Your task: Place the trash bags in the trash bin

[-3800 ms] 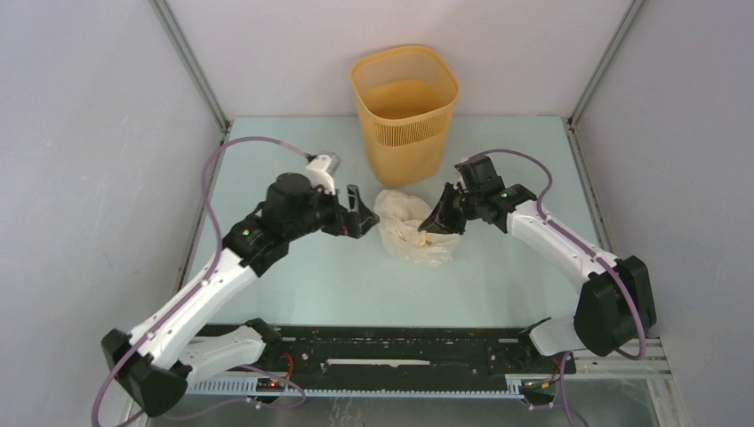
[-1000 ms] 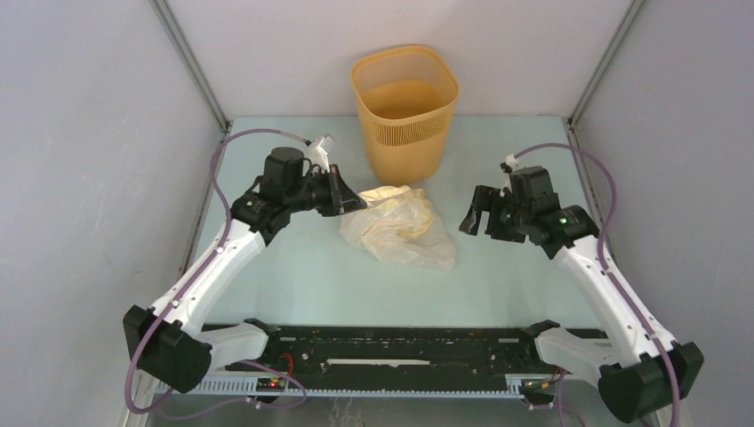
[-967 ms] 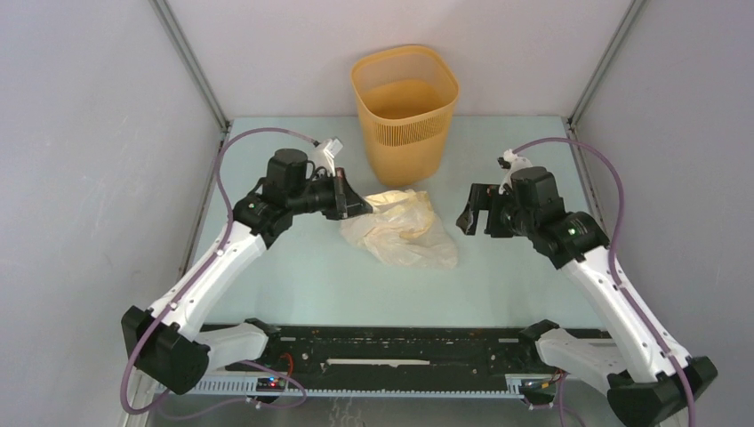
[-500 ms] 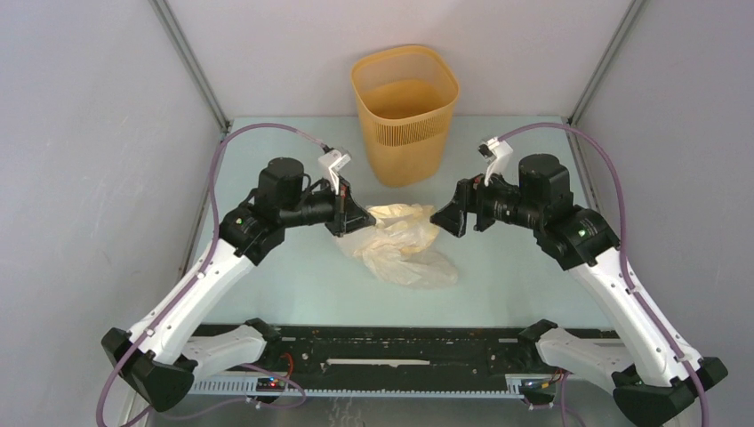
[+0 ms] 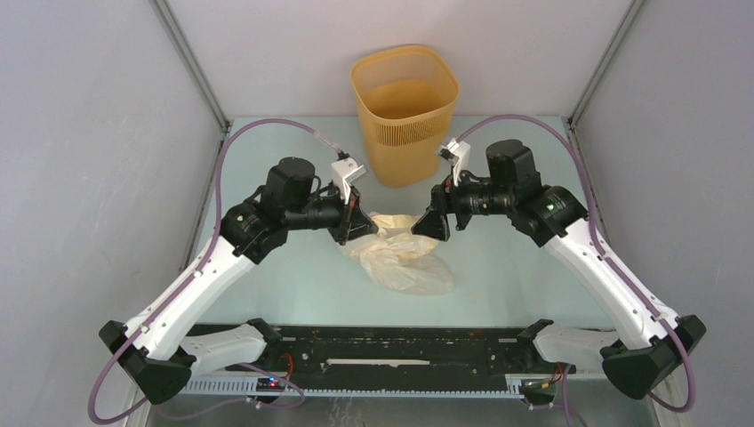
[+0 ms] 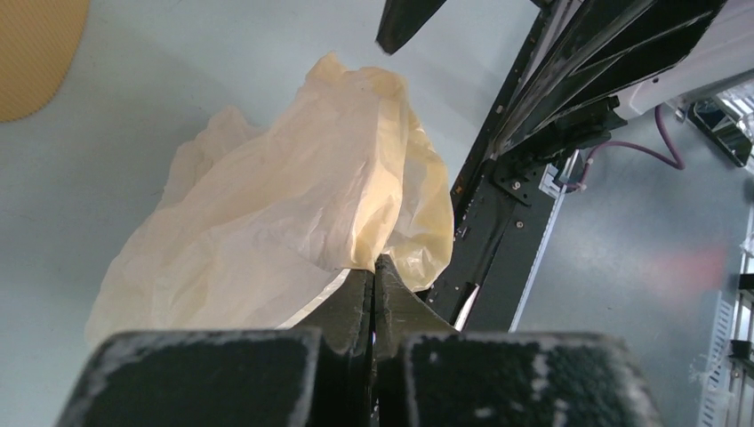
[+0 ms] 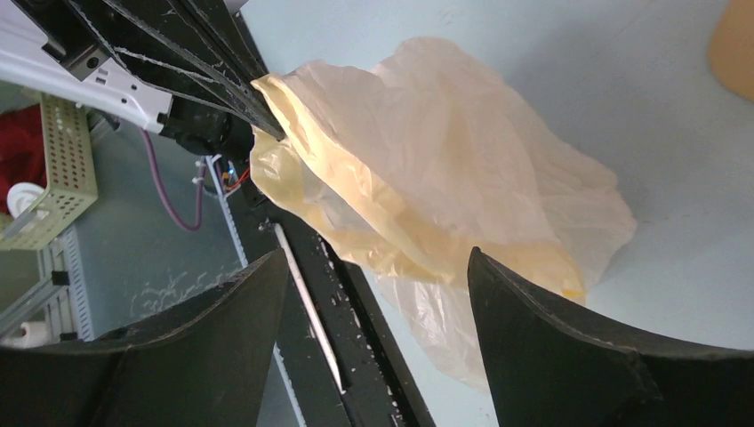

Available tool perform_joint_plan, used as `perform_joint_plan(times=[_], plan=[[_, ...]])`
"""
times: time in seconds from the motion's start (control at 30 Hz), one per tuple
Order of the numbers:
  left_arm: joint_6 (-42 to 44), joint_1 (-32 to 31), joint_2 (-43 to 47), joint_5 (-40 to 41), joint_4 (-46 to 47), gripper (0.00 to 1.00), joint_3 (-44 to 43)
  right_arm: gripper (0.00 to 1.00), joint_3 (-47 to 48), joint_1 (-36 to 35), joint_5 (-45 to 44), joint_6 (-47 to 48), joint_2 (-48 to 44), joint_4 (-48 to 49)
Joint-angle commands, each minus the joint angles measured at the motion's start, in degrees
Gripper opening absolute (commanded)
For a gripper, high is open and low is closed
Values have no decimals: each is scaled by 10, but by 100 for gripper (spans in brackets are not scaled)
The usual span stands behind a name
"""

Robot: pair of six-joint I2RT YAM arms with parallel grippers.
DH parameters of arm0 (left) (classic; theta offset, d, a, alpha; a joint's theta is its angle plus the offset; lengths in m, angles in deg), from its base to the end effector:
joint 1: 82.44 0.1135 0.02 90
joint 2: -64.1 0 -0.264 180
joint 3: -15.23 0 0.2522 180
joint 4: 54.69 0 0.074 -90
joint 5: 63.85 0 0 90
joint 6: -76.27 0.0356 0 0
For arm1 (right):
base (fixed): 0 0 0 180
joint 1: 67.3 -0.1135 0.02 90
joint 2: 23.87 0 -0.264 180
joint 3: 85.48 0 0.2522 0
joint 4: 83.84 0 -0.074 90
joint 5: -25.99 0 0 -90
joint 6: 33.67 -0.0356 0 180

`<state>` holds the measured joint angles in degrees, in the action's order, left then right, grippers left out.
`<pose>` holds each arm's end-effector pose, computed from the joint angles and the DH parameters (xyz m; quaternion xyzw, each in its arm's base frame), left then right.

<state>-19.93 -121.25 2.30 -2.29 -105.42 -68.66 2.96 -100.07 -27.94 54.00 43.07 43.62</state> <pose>0.1619 -0.1519 0.3905 0.3544 0.7650 -0.3845 0.3761 0.1899 0.1472 0.3958 -0.3643 0.7587 0.3981 0.3649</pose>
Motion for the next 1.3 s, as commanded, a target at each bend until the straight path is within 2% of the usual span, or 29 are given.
perform_joint_plan(times=[0.0, 0.13, 0.37, 0.53, 0.67, 0.73, 0.77, 0.8, 0.83, 0.9, 0.97, 1.0, 1.07, 1.17, 1.2, 1.27], plan=[[32, -12, -3, 11, -17, 0, -35, 83, 16, -24, 26, 22, 23, 5], [38, -15, -1, 13, -21, 0, -37, 83, 14, -30, -9, 35, 37, -5], [42, -27, -2, -3, -25, 0, -40, 79, 4, -40, 7, 26, 53, 19], [56, -33, 5, -6, -32, 0, -39, 83, -5, -41, -12, 8, 56, 38], [61, -33, 6, -1, -35, 0, -46, 81, -6, -52, 8, 4, 68, 33], [61, -33, 3, 1, -35, 0, -55, 73, -7, -55, 9, 7, 70, 24], [61, -33, 2, 5, -35, 0, -59, 65, -6, -55, 10, 4, 69, 22], [61, -33, 2, 11, -33, 0, -61, 53, -6, -53, 10, -3, 68, 21], [59, -33, 3, 23, -30, 0, -63, 33, -7, -50, 12, -12, 65, 21], [41, -33, 4, 69, -21, 0, -67, 2, -6, -48, 9, -37, 57, 29], [17, -33, 7, 152, -18, 0, -74, 0, -7, -48, -17, -81, 43, 40], [3, -32, 10, 204, -17, 6, -79, 0, -6, -48, -41, -105, 31, 46], [-21, -33, 17, 299, -19, 42, -93, 0, -6, -48, -111, -164, 5, 57], [-66, -29, 16, 384, -35, 77, -128, 0, -6, -48, -248, -265, -32, 59], [-88, -24, 13, 388, -43, 83, -140, 0, -9, -48, -295, -303, -40, 58], [-121, -10, 5, 318, -39, 87, -155, 0, -13, -45, -388, -376, -54, 53]])
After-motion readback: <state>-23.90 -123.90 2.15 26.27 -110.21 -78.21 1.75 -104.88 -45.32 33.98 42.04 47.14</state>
